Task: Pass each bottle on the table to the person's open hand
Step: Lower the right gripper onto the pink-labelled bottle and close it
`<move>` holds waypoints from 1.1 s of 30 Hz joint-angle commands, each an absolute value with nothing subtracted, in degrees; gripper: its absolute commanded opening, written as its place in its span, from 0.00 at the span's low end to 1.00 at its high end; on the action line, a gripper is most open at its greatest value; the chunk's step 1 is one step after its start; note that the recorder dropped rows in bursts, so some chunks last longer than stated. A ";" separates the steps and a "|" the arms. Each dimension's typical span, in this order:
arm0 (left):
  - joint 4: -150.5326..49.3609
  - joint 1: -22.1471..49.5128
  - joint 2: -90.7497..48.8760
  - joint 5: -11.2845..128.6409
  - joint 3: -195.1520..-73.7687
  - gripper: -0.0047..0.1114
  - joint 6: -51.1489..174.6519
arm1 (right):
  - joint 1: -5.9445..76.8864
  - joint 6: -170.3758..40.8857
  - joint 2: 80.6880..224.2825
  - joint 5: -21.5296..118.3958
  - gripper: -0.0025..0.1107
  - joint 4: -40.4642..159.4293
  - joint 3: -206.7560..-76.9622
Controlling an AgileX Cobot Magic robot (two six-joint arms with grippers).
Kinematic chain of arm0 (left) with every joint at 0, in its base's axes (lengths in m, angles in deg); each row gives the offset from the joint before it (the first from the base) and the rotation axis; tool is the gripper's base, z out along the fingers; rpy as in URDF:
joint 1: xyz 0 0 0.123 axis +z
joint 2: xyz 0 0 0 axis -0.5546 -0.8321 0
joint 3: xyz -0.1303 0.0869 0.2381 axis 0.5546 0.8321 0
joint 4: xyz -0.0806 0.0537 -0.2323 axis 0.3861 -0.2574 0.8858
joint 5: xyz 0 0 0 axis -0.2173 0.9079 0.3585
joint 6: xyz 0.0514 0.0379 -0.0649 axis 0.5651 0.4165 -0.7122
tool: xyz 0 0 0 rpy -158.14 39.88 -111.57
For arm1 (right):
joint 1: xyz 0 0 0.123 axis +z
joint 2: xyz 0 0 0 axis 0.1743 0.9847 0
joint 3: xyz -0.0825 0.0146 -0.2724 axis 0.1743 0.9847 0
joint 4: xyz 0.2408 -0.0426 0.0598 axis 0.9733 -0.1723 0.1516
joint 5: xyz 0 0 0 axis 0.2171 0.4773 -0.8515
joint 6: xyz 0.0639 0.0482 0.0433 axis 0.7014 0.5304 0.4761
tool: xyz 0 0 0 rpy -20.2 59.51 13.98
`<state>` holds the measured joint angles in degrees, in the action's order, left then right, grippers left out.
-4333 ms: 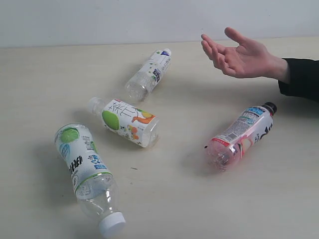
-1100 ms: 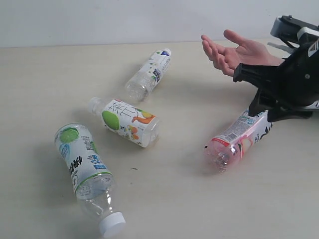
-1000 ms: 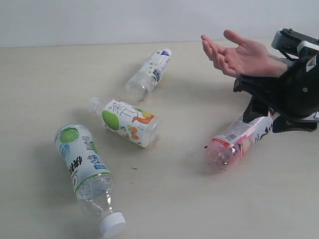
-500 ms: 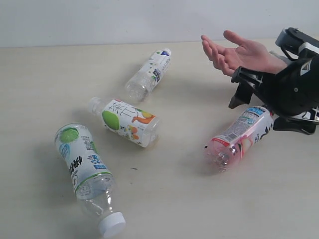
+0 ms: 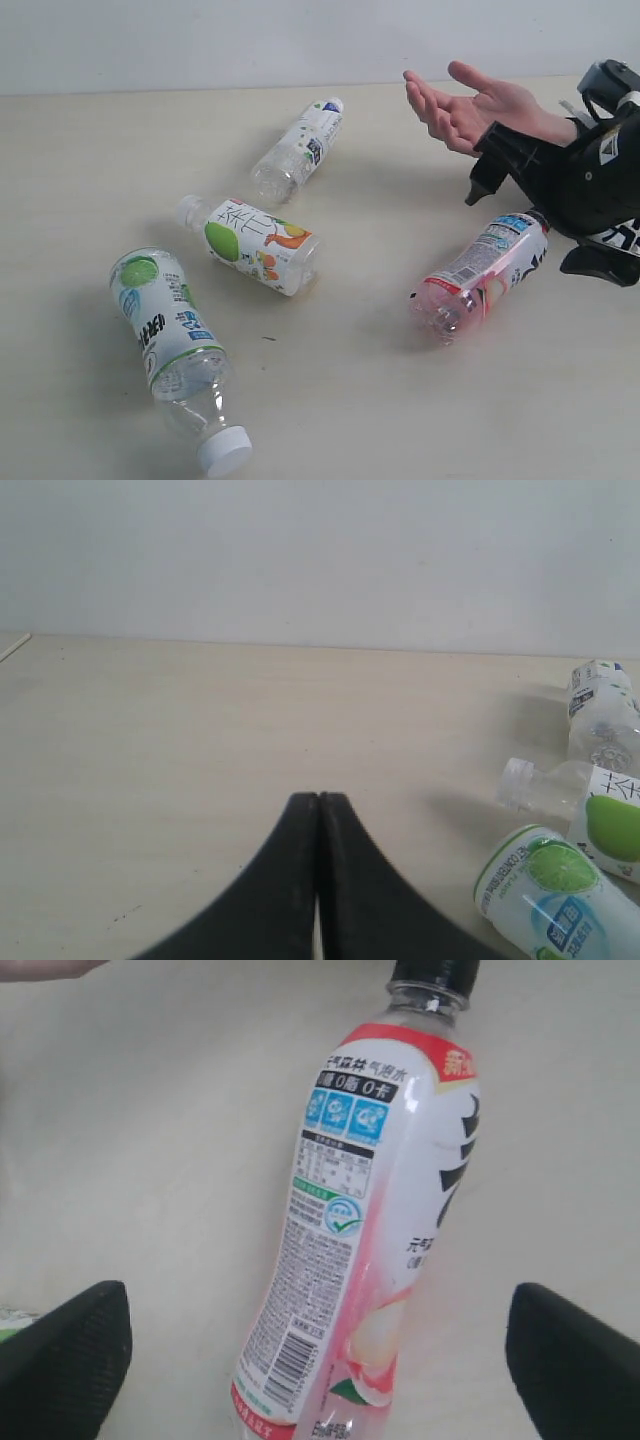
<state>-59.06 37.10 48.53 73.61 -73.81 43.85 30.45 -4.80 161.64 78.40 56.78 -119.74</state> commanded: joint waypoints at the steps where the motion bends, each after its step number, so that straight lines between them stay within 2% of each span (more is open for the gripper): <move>1: -59.19 37.18 48.88 73.26 -73.77 0.04 43.78 | 32.33 6.25 163.25 77.85 0.87 48.05 -119.52; 7: -59.19 37.18 48.88 73.26 -73.77 0.04 43.78 | 34.95 15.75 168.56 76.30 0.87 41.44 -119.52; 11: -59.19 37.18 48.88 73.26 -73.77 0.04 43.78 | 35.07 15.91 172.45 71.03 0.87 41.62 -119.52; 28: -59.19 37.18 48.88 73.26 -73.77 0.04 43.78 | 35.07 16.99 181.39 64.60 0.86 38.92 -119.52; 31: -59.19 37.18 48.88 73.26 -73.77 0.04 43.78 | 35.07 16.74 181.39 64.71 0.77 38.80 -119.52; 33: -59.19 37.18 48.88 73.26 -73.77 0.04 43.78 | 35.07 16.74 181.39 64.61 0.62 38.80 -119.52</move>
